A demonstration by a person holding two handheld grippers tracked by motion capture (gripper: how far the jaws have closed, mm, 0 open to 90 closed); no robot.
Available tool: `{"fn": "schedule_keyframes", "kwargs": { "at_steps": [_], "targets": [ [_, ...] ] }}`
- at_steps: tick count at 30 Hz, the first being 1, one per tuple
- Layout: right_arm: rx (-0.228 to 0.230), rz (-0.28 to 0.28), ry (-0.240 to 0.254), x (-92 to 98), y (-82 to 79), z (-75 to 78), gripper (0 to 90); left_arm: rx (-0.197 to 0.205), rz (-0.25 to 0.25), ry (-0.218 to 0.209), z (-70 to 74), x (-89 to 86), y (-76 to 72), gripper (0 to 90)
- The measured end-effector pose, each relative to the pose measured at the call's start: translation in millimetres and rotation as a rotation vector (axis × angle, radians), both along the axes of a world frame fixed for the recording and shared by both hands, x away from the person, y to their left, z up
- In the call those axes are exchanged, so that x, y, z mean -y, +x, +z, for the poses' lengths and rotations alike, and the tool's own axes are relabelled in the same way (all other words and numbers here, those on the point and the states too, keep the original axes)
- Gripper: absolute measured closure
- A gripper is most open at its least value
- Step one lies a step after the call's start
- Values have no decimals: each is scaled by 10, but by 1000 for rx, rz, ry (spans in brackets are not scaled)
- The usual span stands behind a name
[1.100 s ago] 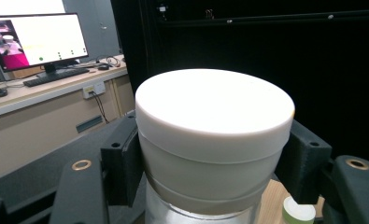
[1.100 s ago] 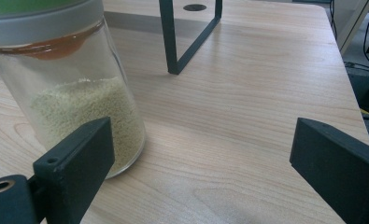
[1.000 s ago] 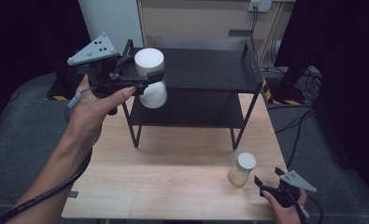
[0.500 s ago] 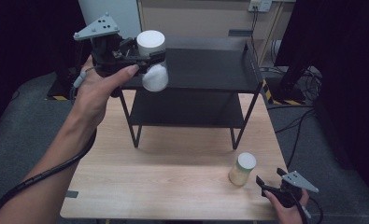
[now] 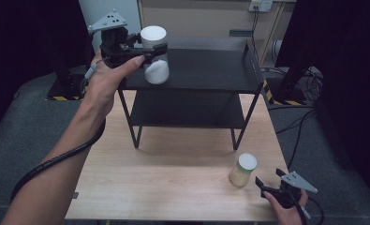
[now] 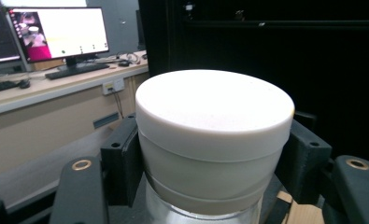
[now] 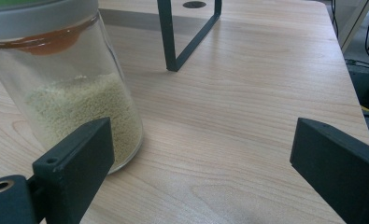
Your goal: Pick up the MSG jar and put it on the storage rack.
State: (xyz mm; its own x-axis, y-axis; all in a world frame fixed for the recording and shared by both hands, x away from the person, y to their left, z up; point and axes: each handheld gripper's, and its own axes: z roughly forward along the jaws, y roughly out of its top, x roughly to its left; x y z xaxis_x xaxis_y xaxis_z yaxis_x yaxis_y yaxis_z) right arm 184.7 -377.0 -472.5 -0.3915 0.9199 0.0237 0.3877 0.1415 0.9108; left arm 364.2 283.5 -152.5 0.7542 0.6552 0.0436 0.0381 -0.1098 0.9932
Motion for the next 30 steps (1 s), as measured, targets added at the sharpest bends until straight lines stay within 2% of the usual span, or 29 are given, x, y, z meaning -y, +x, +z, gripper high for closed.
{"fn": "schedule_keyframes", "kwargs": {
  "at_steps": [2, 7, 11, 13, 17, 18, 20, 30],
  "targets": [
    [0, 1, -2, -2, 3, -1, 67, -6, 9, 6, -15, 19, 50, 328],
    [1, 4, -4, -9, 1, 4, 67, -25, 19, -15, -79, 63, 163, 328],
    [0, 1, -1, -1, -2, 5, 67, -38, 28, -2, -94, 97, 206, 328],
    [0, 1, -2, 1, -2, 5, 67, -48, 29, -13, -107, 94, 234, 328],
    [-1, 2, -1, 3, 2, 4, 67, -51, 24, 1, -78, 94, 251, 327],
    [0, 3, -1, 2, 2, 4, 67, -68, 31, 1, -59, 77, 265, 327],
    [0, 4, -1, 1, 3, 3, 67, -73, 30, -5, -63, 61, 276, 327],
    [-1, 15, -6, -17, 1, 12, 67, -67, 28, -12, -88, 71, 276, 326]
  ]
}}
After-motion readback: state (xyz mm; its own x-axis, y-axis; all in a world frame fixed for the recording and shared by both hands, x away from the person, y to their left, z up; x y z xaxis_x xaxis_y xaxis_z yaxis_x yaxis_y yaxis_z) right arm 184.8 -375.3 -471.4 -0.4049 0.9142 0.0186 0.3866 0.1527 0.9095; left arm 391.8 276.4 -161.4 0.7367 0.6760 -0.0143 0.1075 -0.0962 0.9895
